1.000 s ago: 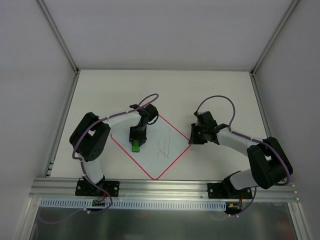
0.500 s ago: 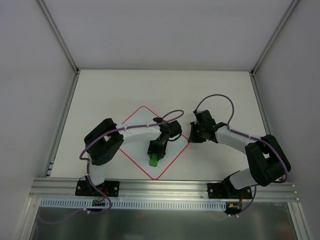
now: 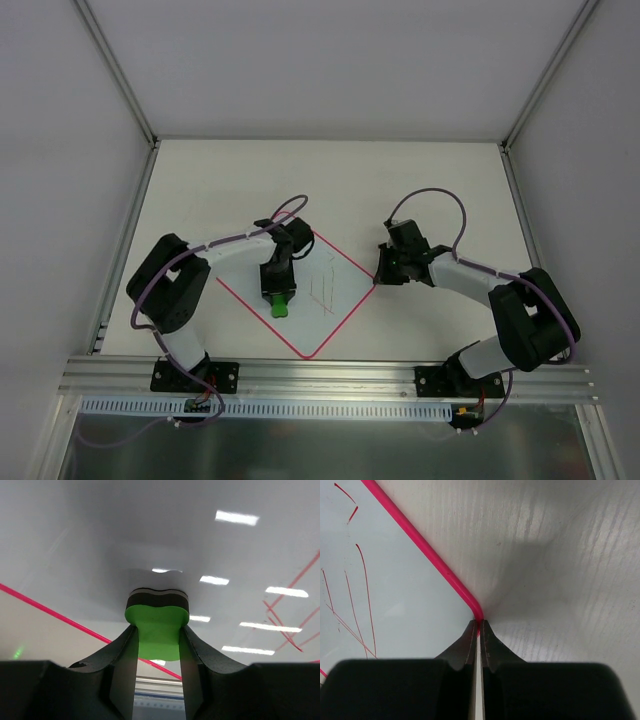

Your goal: Erase the whiteboard

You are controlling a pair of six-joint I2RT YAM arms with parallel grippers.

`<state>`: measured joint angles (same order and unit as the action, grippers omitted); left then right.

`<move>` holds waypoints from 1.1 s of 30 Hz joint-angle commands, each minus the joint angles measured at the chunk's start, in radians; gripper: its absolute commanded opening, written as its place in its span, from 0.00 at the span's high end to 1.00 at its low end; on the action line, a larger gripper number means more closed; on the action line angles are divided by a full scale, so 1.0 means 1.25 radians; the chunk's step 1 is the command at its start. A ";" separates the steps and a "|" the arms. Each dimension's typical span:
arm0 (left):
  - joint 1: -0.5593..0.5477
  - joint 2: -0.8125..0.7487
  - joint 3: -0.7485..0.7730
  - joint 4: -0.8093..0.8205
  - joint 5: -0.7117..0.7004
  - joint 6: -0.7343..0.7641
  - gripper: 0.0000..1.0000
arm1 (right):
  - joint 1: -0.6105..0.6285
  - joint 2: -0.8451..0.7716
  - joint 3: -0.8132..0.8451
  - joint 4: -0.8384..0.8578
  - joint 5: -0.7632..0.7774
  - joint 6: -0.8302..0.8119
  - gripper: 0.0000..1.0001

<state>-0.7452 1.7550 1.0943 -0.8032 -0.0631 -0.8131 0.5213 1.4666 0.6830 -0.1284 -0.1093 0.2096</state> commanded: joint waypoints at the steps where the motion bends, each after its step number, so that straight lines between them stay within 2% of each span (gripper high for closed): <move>1: 0.025 -0.010 -0.086 0.006 -0.114 -0.004 1.00 | 0.006 0.016 -0.018 -0.037 0.031 -0.003 1.00; 7: 0.023 -0.017 -0.120 0.006 -0.098 -0.016 1.00 | 0.006 0.026 -0.014 -0.038 0.030 -0.004 1.00; 10: -0.037 0.027 -0.061 0.007 -0.083 -0.017 1.00 | 0.006 0.033 -0.009 -0.037 0.029 -0.004 1.00; 15: -0.125 0.158 0.126 0.008 -0.004 -0.016 1.00 | 0.006 0.031 -0.011 -0.037 0.029 -0.004 1.00; 21: -0.170 0.240 0.244 0.007 0.033 -0.011 1.00 | 0.006 0.021 -0.015 -0.037 0.029 -0.004 1.00; 25: -0.149 0.247 0.273 0.006 -0.012 0.005 1.00 | 0.006 0.020 -0.016 -0.036 0.030 -0.006 1.00; 33: 0.015 0.250 0.303 0.003 -0.113 0.071 1.00 | 0.005 0.020 -0.018 -0.038 0.030 -0.006 1.00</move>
<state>-0.8120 2.0235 1.4754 -0.8658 -0.0845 -0.7731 0.5236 1.4719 0.6846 -0.1230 -0.1165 0.2096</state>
